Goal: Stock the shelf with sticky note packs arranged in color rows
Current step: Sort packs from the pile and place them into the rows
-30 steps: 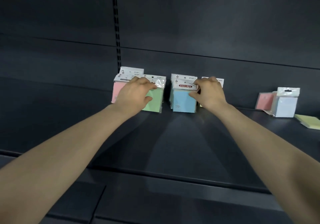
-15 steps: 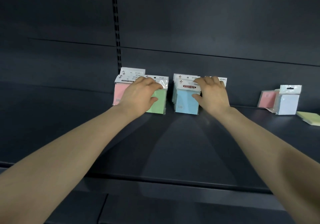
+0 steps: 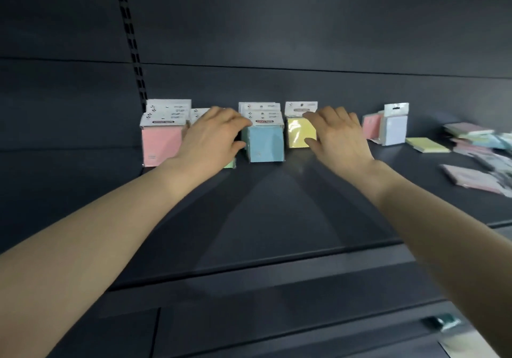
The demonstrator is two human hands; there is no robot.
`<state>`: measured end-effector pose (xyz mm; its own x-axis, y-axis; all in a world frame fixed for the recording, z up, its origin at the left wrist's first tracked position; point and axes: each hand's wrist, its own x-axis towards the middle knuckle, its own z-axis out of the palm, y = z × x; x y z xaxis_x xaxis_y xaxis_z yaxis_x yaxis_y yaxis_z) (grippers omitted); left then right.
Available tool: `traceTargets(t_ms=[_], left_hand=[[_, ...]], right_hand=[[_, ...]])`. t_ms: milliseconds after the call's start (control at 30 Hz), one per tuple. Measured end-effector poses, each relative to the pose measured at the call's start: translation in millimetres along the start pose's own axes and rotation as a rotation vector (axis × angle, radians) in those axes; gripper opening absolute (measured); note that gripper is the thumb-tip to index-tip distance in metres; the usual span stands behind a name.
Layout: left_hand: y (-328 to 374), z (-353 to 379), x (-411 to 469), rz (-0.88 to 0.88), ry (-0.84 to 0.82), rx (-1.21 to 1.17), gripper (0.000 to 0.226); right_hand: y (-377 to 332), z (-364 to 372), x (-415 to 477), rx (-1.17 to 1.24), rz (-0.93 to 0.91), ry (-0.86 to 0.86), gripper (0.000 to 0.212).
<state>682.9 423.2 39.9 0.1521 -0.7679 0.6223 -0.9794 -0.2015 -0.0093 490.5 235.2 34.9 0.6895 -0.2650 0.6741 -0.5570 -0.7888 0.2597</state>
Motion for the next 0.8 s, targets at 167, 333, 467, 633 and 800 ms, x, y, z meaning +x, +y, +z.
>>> traceTargets(t_ms=[167,333,467,633,800], left_hand=[[38,10,10,0.059,-0.042,-0.030,0.042],[95,20,26,0.129,-0.044,-0.066,0.042],[148,34,48,0.133,-0.032,-0.106,0.042],[218,62,76,0.122,-0.051,-0.114,0.044],[271,94,96,0.098,-0.099,-0.098,0.043]], right_hand=[[28,-24,-40,-0.047,0.036,-0.007,0.043],[75,-39,-79,-0.122,0.066,-0.050,0.044],[124,-49,-110,-0.132,0.084,-0.120,0.043],[201,-55,-144,-0.145,0.081,-0.188,0.042],[270,-50,-166,-0.136,0.076,-0.251,0.041]])
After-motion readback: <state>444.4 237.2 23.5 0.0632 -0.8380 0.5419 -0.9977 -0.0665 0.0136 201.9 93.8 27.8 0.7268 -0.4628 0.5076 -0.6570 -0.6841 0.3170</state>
